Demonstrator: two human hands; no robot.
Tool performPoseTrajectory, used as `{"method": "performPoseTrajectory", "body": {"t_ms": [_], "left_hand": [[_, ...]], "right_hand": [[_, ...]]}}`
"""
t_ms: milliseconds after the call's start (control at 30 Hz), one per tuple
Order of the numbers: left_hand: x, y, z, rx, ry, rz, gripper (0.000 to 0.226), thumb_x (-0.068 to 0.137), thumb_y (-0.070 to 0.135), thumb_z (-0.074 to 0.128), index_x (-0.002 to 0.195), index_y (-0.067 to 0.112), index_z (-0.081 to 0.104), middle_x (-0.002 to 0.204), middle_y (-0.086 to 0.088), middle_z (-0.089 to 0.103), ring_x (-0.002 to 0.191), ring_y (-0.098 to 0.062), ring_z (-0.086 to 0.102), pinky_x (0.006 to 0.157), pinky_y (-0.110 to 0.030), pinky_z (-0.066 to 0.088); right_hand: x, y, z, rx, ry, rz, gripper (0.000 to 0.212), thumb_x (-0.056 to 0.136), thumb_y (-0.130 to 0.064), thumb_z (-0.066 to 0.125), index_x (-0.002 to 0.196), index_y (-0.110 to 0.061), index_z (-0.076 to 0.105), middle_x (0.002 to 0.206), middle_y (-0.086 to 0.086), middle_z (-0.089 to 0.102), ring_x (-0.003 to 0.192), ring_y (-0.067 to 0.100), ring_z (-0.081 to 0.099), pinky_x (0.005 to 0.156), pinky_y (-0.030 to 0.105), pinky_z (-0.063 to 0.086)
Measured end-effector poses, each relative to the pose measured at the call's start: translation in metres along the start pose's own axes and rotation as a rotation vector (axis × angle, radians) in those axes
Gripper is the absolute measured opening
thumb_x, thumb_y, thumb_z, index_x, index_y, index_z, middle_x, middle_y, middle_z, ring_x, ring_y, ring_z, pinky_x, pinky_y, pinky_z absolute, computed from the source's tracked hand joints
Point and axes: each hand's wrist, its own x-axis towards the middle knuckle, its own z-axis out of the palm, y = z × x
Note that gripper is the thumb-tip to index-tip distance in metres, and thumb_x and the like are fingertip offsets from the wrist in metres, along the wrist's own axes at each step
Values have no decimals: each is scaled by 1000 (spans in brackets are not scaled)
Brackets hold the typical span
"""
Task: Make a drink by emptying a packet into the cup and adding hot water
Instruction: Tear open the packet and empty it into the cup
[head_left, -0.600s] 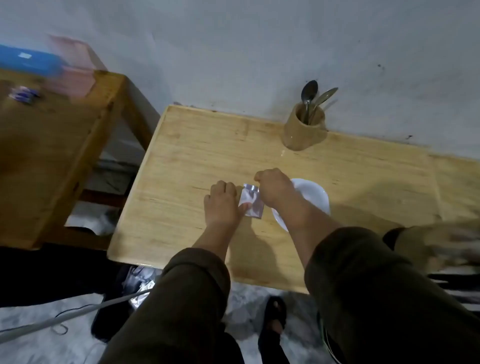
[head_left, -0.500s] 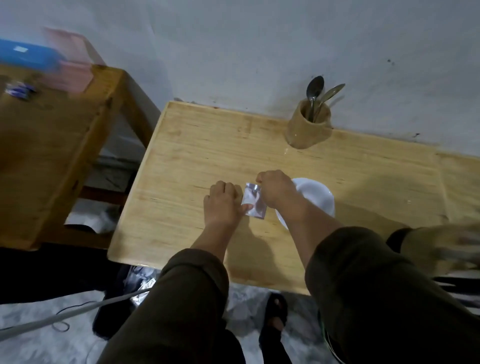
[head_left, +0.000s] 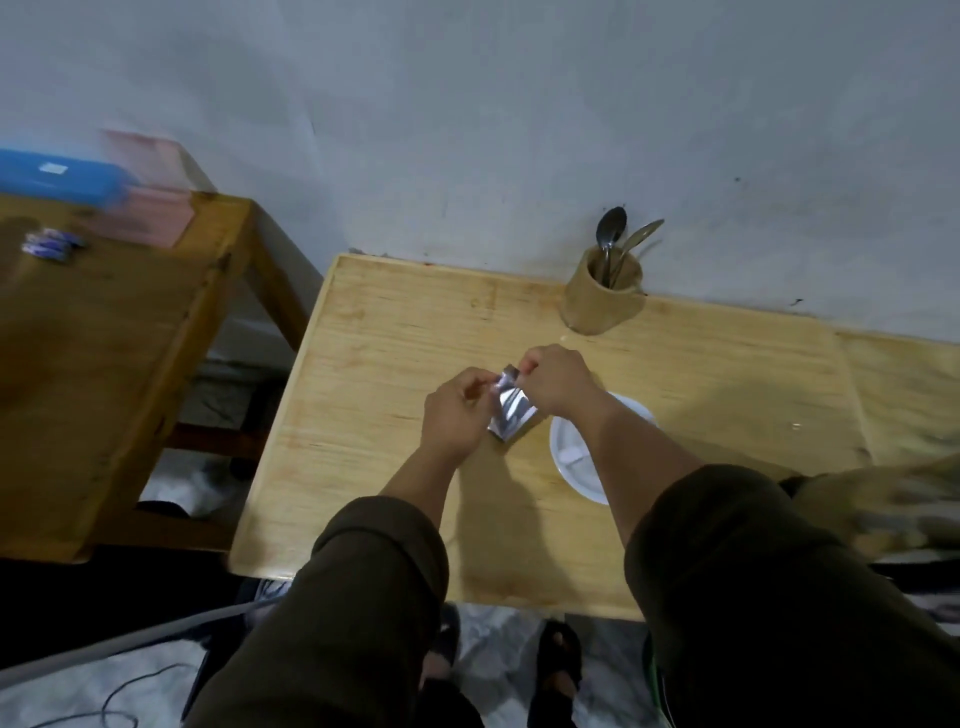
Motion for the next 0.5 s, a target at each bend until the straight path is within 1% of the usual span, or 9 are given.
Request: {"method": "performPoseTrajectory", "body": {"t_ms": [67,167,200,233,267,333,367,433,500], "left_hand": [[2,20,-8,-94,-15,1,19,91,15,56,101,9,71,92,-4,72,87,-13,62,78,-24,45],[4,49,-20,-144,-80,41,21,93,13,53,103,5,69,91,-3,66,87,-15,58,71,-19,44],[4,57,-24,-141,-94,65,21,93,12,53,104,5,69,94,-4,67,88,-15,58,71,-19,44],[4,65,-26,-138,-101,89,21,93,12,53,105,5,69,97,-7,68,89,-16,58,73,-21,46],[3,74,-28,-139,-103,111,21,93,12,53,105,6,69,103,-9,70,91,-18,59,80,-25,48],[1,92,-30,-167,-110,135,22,92,13,54,107,9,69,111,-9,71,100,-22,63,93,-33,49],[-1,101,-30,-190,-123,147,21,92,13,55,107,10,70,110,-8,71,102,-23,63,94,-34,50],[-5,120,-32,-224,-156,183,19,92,14,56,104,9,69,101,-6,70,95,-20,62,86,-29,49],[-10,138,-33,-222,-166,224,18,93,15,56,102,5,69,94,-4,67,89,-16,58,79,-25,45]], "right_hand": [[-9,-2,-16,134,36,12,21,89,-12,52,101,-4,67,109,13,66,105,29,58,84,30,42],[-25,-5,-40,325,87,12,7,85,-11,58,87,-13,64,83,4,59,82,19,53,72,23,39],[-32,-7,-47,382,106,8,4,84,-12,61,85,-15,61,75,1,56,74,16,51,67,19,40],[-38,-8,-54,430,134,0,6,83,-11,63,83,-16,59,67,-2,53,67,13,48,59,14,39],[-45,-10,-60,460,175,-12,9,82,-10,65,81,-15,58,62,-4,50,63,11,46,54,11,37],[-56,-12,-72,460,282,-39,6,81,-8,67,80,-12,63,61,1,51,65,13,47,54,10,35],[-61,-13,-78,449,332,-51,3,81,-8,68,83,-8,67,66,4,54,69,14,49,53,7,34],[-72,-12,-90,434,415,-65,10,81,-9,68,90,-4,69,75,5,57,74,15,50,51,3,35],[-82,-11,-102,423,469,-88,11,83,-11,66,92,-6,69,78,3,58,76,16,51,53,4,32]]}}
